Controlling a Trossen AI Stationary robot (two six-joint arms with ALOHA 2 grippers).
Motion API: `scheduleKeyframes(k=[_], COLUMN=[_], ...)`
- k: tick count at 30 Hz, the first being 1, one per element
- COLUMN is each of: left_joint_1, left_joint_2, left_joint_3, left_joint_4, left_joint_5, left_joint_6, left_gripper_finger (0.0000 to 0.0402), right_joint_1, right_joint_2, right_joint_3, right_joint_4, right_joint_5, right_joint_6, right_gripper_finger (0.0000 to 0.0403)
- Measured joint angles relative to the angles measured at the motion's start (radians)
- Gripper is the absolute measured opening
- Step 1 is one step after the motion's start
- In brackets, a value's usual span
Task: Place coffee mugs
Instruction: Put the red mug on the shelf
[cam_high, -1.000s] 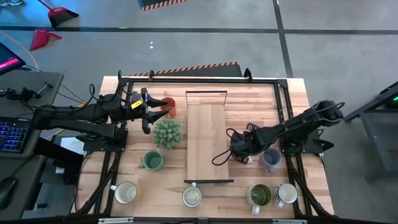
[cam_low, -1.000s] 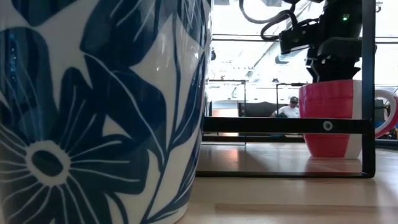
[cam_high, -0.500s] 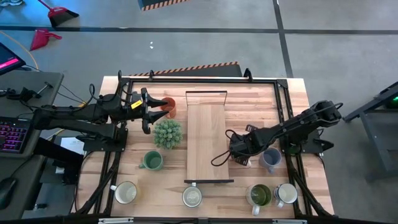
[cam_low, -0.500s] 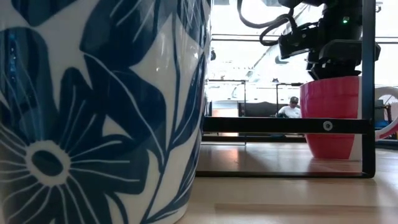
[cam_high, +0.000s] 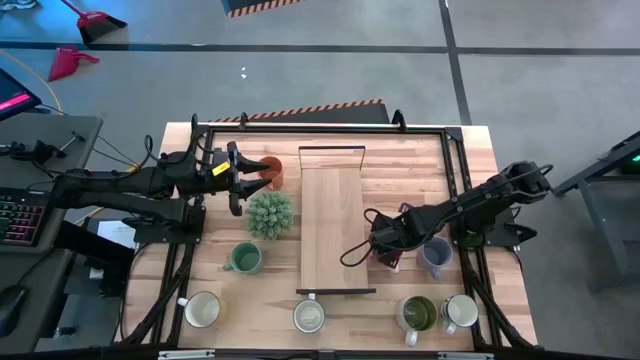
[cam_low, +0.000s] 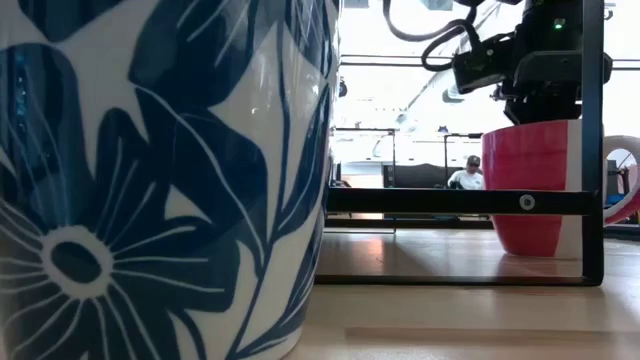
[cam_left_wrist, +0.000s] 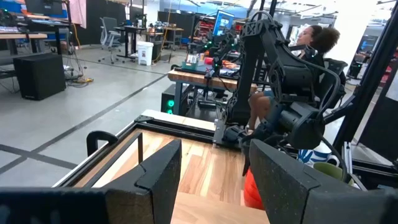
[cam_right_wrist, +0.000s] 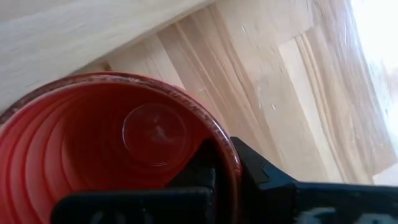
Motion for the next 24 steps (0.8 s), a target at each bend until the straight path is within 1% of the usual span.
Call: scheduleKeyframes(k=[5, 8, 11, 16, 19, 24], left_joint_1=[0.0, 0.0, 0.0, 0.0, 0.0, 0.0], left_joint_2=[0.0, 0.0, 0.0, 0.001, 0.001, 0.001], left_joint_3=[0.0, 0.0, 0.0, 0.0, 0.0, 0.0], left_joint_4=[-0.004, -0.021, -0.038, -0.077, -0.087, -0.106], left_joint_5=[0.0, 0.0, 0.0, 0.0, 0.0, 0.0], left_joint_6=[0.0, 0.0, 0.0, 0.0, 0.0, 0.0], left_gripper_finger=[0.018, 0.018, 0.018, 0.018, 0.018, 0.018], right_joint_1=[-0.003, -0.021, -0.049, -0.134, -0.201, -0.306], right_joint_2=[-0.03, -0.073, -0.113, -0.152, -0.142, -0.105], right_joint_3=[0.001, 0.044, 0.108, 0.221, 0.275, 0.346], right_joint_4=[-0.043, -0.155, -0.223, -0.271, -0.278, -0.237], right_joint_5=[0.019, 0.042, 0.071, 0.097, 0.1, 0.098], right_joint_6=[0.038, 0.061, 0.065, 0.003, -0.062, -0.172], right_gripper_finger=[0.0, 0.0, 0.0, 0.0, 0.0, 0.0])
